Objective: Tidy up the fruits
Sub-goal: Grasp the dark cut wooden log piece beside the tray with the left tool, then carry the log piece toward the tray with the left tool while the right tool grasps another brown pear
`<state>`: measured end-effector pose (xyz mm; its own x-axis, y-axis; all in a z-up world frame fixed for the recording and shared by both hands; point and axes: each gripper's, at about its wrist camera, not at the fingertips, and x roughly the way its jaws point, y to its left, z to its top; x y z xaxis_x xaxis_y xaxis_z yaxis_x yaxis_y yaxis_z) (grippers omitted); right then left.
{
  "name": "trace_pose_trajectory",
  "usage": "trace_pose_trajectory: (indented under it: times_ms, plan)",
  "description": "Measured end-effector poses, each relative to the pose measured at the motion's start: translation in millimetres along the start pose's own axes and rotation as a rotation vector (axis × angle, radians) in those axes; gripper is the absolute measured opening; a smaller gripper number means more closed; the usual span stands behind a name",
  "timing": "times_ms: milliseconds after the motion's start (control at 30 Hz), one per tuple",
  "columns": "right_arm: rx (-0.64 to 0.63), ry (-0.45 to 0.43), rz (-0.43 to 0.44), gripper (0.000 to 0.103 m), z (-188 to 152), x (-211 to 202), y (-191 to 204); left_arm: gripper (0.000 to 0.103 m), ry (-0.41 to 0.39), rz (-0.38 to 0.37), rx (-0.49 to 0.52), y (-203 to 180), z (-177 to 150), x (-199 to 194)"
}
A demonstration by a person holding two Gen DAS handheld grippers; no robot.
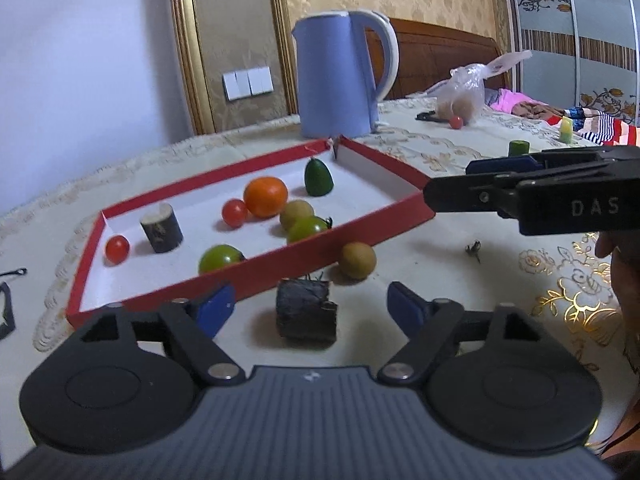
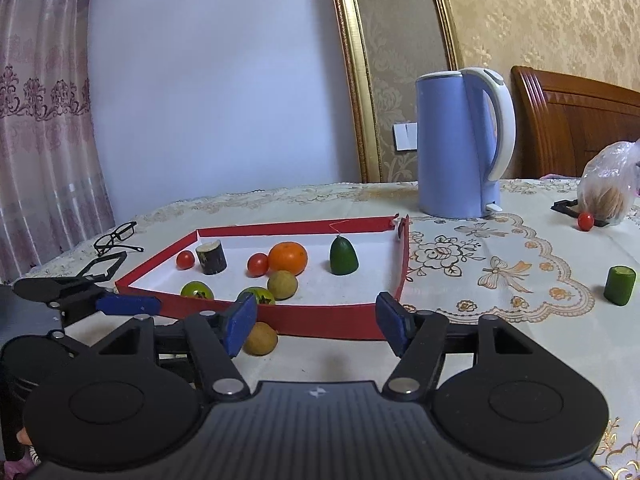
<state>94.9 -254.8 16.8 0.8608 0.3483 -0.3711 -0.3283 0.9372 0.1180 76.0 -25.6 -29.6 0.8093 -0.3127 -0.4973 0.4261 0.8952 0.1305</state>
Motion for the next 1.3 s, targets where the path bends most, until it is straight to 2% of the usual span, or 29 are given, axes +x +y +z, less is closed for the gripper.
trace_pose_trajectory:
  times_ms: [167,367,500,667,933,1000,1067,1300]
  plan:
    - [0.002,0.000,0.002,0.065,-1.7,0.4,-0.5,0.046,0.044,-0.040,-0.024,0.5,-0.4,6.9]
    - [-0.002,0.003,0.003,0.065,-3.0,0.9,1.8,0.030,0.045,-0.021,-0.045,4.5,-1.1,6.4]
    - [-0.006,0.008,0.001,0.065,-3.2,1.6,3.1,0.030,0.044,-0.028,-0.081,9.0,-1.6,5.4]
    - [-0.030,0.048,0.018,0.065,-5.0,5.5,9.0,0.030,0.022,0.028,-0.092,11.2,-2.6,-1.7]
    - [-0.153,0.168,0.080,0.064,-4.5,31.0,34.8,0.030,-0.036,0.151,-0.114,27.4,-2.4,-24.1]
    - [-0.173,0.183,0.079,0.062,-1.5,39.0,38.1,0.030,-0.045,0.153,-0.131,32.9,-3.1,-27.9]
    - [-0.196,0.205,0.059,0.055,1.0,48.0,41.6,0.030,-0.050,0.157,-0.139,36.0,-3.7,-29.8]
    - [-0.236,0.276,0.052,0.041,0.4,69.8,48.2,0.030,-0.051,0.164,-0.144,38.6,-6.1,-30.9]
